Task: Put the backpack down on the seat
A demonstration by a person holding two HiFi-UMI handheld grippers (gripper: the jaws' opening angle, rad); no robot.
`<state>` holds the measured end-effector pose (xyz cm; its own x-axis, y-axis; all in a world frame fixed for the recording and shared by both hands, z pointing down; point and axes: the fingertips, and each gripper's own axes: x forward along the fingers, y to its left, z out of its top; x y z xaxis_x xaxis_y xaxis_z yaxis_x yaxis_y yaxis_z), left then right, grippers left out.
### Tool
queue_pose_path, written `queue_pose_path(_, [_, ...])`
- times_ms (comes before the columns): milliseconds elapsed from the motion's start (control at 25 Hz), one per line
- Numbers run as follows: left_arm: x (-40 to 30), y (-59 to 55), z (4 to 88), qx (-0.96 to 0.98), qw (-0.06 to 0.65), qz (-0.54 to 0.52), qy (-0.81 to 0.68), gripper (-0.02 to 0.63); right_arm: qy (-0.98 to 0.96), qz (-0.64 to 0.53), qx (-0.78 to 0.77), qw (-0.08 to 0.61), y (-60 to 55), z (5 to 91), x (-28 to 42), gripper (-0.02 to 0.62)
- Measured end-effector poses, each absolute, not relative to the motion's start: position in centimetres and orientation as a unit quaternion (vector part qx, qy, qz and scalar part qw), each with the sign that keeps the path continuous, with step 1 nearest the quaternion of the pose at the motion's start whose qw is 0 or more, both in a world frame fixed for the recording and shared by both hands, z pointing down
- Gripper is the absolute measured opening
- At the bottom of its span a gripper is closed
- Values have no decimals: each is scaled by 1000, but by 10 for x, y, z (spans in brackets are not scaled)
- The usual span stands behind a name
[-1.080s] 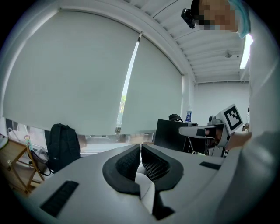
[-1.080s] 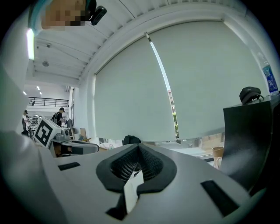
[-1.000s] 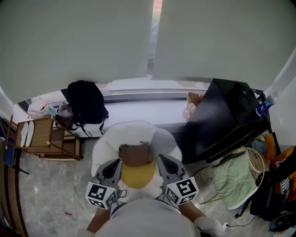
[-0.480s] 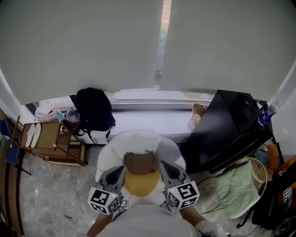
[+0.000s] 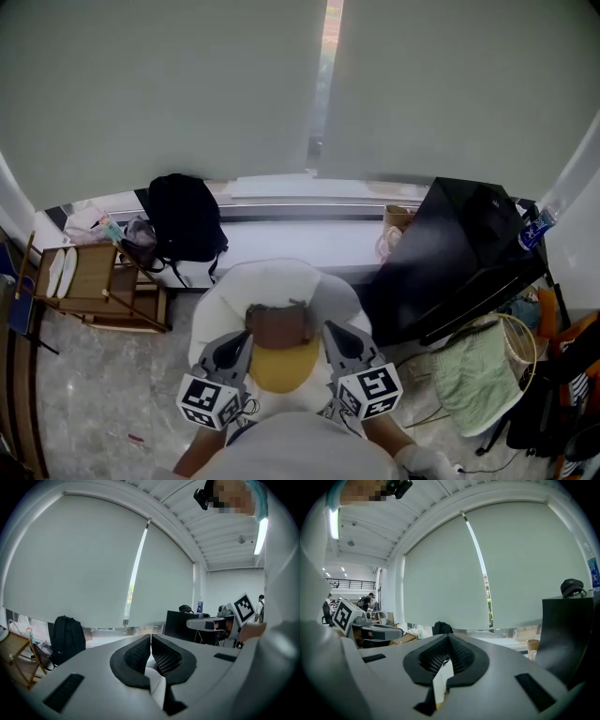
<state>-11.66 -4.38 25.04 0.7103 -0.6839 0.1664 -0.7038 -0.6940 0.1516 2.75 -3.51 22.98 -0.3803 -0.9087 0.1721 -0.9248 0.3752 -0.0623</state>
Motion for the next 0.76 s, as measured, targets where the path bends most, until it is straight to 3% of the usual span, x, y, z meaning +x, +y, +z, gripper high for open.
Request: queue_pose_path(760, [-112, -43, 250, 916, 106, 43, -386, 35, -826, 81, 556, 37, -35, 232, 32, 29])
